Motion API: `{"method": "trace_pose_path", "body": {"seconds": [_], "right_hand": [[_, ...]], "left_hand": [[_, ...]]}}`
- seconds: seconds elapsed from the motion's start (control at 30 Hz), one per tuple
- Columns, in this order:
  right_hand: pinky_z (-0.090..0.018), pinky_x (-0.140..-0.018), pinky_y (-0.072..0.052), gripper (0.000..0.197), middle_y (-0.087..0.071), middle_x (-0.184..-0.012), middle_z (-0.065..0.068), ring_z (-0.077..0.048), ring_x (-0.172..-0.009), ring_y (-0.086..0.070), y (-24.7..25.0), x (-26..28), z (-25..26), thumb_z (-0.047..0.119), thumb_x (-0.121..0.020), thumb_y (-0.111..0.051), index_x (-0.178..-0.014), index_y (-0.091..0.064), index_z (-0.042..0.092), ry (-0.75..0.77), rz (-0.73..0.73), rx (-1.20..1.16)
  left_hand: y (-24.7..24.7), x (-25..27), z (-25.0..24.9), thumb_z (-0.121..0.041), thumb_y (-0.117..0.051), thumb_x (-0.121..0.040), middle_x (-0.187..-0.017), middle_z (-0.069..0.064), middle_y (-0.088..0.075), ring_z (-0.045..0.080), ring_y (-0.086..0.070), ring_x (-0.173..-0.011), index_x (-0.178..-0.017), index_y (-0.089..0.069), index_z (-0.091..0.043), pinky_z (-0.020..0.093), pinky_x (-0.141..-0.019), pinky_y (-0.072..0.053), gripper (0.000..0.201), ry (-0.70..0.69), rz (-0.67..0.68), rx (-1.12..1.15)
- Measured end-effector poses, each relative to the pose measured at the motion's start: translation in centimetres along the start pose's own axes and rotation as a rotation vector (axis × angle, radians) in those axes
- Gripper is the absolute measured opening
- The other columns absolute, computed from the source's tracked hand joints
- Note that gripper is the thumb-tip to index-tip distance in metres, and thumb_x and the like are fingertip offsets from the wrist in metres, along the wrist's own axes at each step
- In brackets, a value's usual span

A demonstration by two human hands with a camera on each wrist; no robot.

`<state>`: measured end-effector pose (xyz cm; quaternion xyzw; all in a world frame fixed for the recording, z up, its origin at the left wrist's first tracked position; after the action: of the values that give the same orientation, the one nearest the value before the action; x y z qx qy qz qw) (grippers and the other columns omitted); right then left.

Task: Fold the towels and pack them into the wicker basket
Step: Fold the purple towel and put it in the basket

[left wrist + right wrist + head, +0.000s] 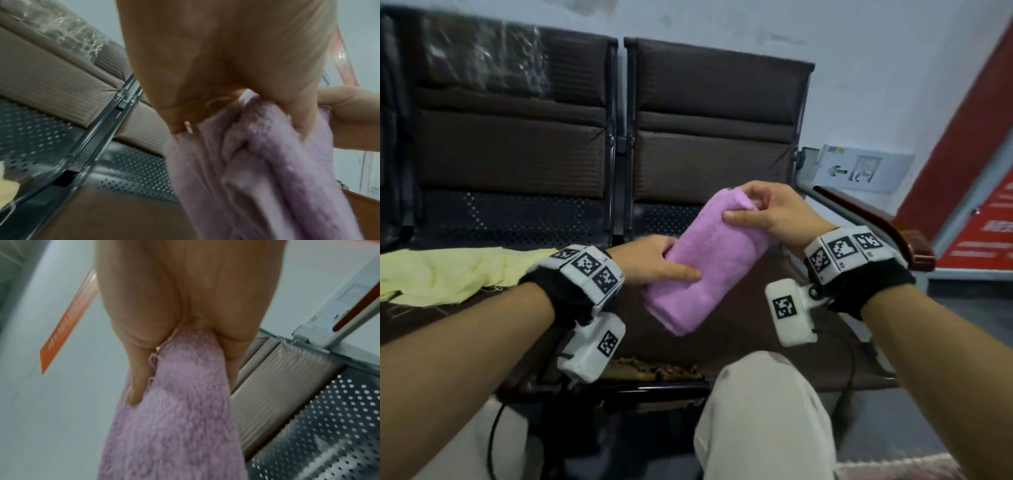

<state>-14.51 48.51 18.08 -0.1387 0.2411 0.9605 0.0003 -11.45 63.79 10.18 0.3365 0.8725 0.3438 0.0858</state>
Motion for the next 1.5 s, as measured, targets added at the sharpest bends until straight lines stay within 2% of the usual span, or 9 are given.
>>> {"method": "trace_pose_path", "body": {"seconds": [0.1, 0.27, 0.43, 0.67, 0.9, 0.97, 1.1, 1.27, 1.5], "right_hand": [[-0.033, -0.085, -0.049, 0.017, -0.068, -0.092, -0.007, -0.014, -0.086, -0.061, 4.7, 3.4, 0.5, 0.013, -0.078, -0.075, -0.093, -0.066, 0.013, -0.016, -0.164, -0.045], [-0.027, -0.078, -0.048, 0.025, -0.068, -0.093, -0.007, -0.013, -0.084, -0.061, 11.6, 11.6, -1.2, 0.014, -0.079, -0.073, -0.101, -0.067, 0.003, -0.038, -0.431, -0.169], [-0.031, -0.078, -0.044, 0.032, -0.063, -0.094, -0.012, -0.017, -0.085, -0.057, 16.3, 22.0, -7.0, 0.012, -0.082, -0.07, -0.105, -0.062, -0.008, -0.158, -0.628, -0.252], [-0.025, -0.079, -0.05, 0.024, -0.068, -0.098, -0.011, -0.013, -0.084, -0.062, 17.9, 36.5, -18.4, 0.01, -0.084, -0.068, -0.105, -0.065, -0.001, -0.439, -0.775, -0.241], [-0.017, -0.072, -0.049, 0.02, -0.067, -0.088, -0.005, -0.003, -0.072, -0.061, 15.2, 45.0, -29.4, 0.01, -0.085, -0.068, -0.102, -0.065, 0.0, -0.729, -0.755, -0.227], [-0.017, -0.075, -0.048, 0.023, -0.069, -0.094, -0.01, -0.007, -0.078, -0.059, 14.6, 45.8, -31.9, 0.013, -0.086, -0.068, -0.103, -0.065, -0.001, -0.798, -0.703, -0.15], [-0.035, -0.086, -0.049, 0.027, -0.069, -0.101, -0.018, -0.02, -0.088, -0.06, 13.1, 45.8, -35.6, 0.021, -0.088, -0.067, -0.104, -0.067, -0.001, -0.863, -0.61, -0.021], [-0.023, -0.081, -0.04, 0.037, -0.066, -0.104, -0.006, -0.02, -0.097, -0.06, 11.7, 44.3, -39.1, 0.031, -0.087, -0.066, -0.116, -0.063, 0.01, -1.023, -0.367, 0.323], [-0.024, -0.079, -0.042, 0.02, -0.068, -0.104, -0.009, -0.026, -0.101, -0.062, 13.5, 39.3, -33.4, 0.014, -0.084, -0.062, -0.103, -0.067, 0.012, -0.93, -0.285, 0.59]], "left_hand": [[0.6, 0.5, -4.4, -0.039, -0.072, -0.077, -0.1, 0.004, -0.067, 0.021, -0.065, -0.091, -0.104, -0.063, -0.014, 0.039, -0.082, -0.055, 0.038, -0.049, -0.054, -0.134], [-1.8, 0.4, -12.2, -0.026, -0.062, -0.082, -0.076, -0.005, -0.058, 0.01, -0.052, -0.063, -0.093, -0.06, -0.015, 0.014, -0.051, -0.041, 0.016, -0.139, -0.069, -0.35], [-11.0, -0.9, -17.5, -0.025, -0.063, -0.081, -0.094, 0.0, -0.063, 0.017, -0.057, -0.082, -0.1, -0.059, -0.023, 0.023, -0.071, -0.041, 0.019, -0.255, 0.06, -0.432], [-30.0, -2.7, -16.5, -0.012, -0.056, -0.086, -0.105, 0.013, -0.066, 0.023, -0.061, -0.087, -0.116, -0.057, -0.006, 0.031, -0.078, -0.049, 0.03, -0.265, 0.516, -0.437], [-44.0, -2.9, -10.8, -0.009, -0.054, -0.09, -0.094, 0.014, -0.057, 0.017, -0.05, -0.079, -0.117, -0.052, 0.003, 0.008, -0.045, -0.035, 0.03, -0.197, 0.837, -0.487], [-46.2, -2.9, -9.0, -0.005, -0.052, -0.09, -0.098, 0.02, -0.057, 0.018, -0.05, -0.08, -0.119, -0.05, 0.005, 0.014, -0.05, -0.039, 0.031, -0.153, 0.899, -0.478], [-48.0, -3.5, -6.3, -0.007, -0.052, -0.09, -0.114, 0.018, -0.063, 0.024, -0.061, -0.092, -0.122, -0.052, -0.004, 0.024, -0.072, -0.045, 0.032, -0.116, 0.852, -0.531], [-47.5, -4.0, -5.1, -0.009, -0.05, -0.091, -0.123, 0.006, -0.062, 0.022, -0.058, -0.111, -0.13, -0.051, -0.013, 0.024, -0.088, -0.043, 0.039, -0.067, 0.783, -0.483], [-38.9, -4.3, -7.7, -0.015, -0.053, -0.092, -0.111, 0.005, -0.067, 0.02, -0.063, -0.101, -0.113, -0.061, -0.019, 0.03, -0.092, -0.048, 0.023, -0.078, 0.61, -0.289]]}}
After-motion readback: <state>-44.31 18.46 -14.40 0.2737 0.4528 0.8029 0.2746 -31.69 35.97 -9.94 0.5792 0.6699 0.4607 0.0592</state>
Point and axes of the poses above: each hand's wrist, its own x-axis away from the middle knuckle, its own y-axis out of the back of the hand, z = x × y, the point moved 8 cm from there along -x, towards the middle knuckle
